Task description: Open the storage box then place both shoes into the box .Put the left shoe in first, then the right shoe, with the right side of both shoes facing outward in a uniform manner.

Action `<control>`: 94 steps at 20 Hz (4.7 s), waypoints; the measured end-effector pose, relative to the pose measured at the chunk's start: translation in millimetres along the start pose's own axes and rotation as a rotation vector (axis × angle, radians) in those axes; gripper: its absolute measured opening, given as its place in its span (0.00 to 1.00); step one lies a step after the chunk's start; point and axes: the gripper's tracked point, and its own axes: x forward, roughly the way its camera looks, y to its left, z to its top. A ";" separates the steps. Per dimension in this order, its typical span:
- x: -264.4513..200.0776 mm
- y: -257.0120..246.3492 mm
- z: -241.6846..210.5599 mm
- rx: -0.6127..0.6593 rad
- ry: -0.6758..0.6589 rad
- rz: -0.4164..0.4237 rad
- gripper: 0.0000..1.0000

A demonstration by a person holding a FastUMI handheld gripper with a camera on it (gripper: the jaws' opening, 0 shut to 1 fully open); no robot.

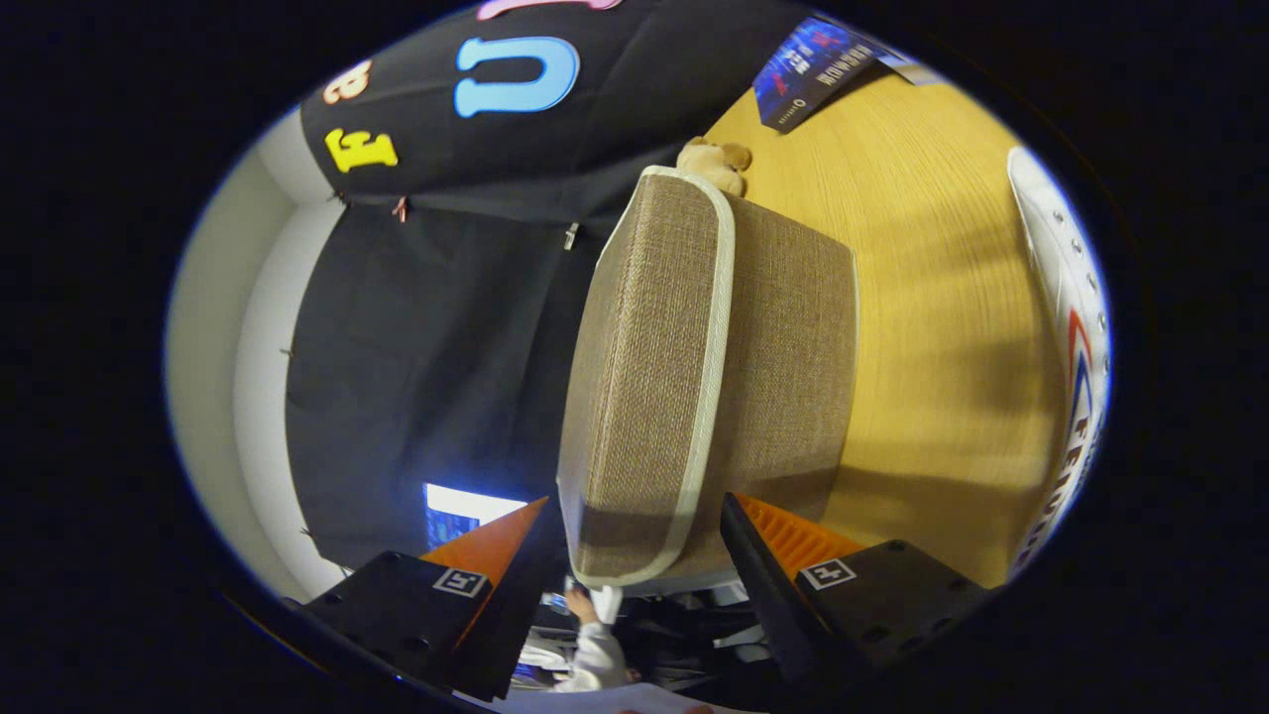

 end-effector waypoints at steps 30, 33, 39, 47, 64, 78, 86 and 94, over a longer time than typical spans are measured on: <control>0.6 67.1 22.9 0.274 -0.013 0.239 0.13; 0.6 70.1 26.4 0.271 -0.029 0.241 0.05; 4.8 108.7 33.3 0.242 -0.035 0.215 0.05; 54.4 196.9 47.3 0.123 -0.050 0.195 0.05; 271.5 249.8 35.4 0.027 0.046 0.089 0.05; 151.7 197.7 88.3 -0.192 -0.245 -0.144 0.96; -17.5 90.5 122.1 -0.483 -0.462 -0.608 0.98; -146.4 -39.4 99.0 -0.613 -0.386 -1.035 0.99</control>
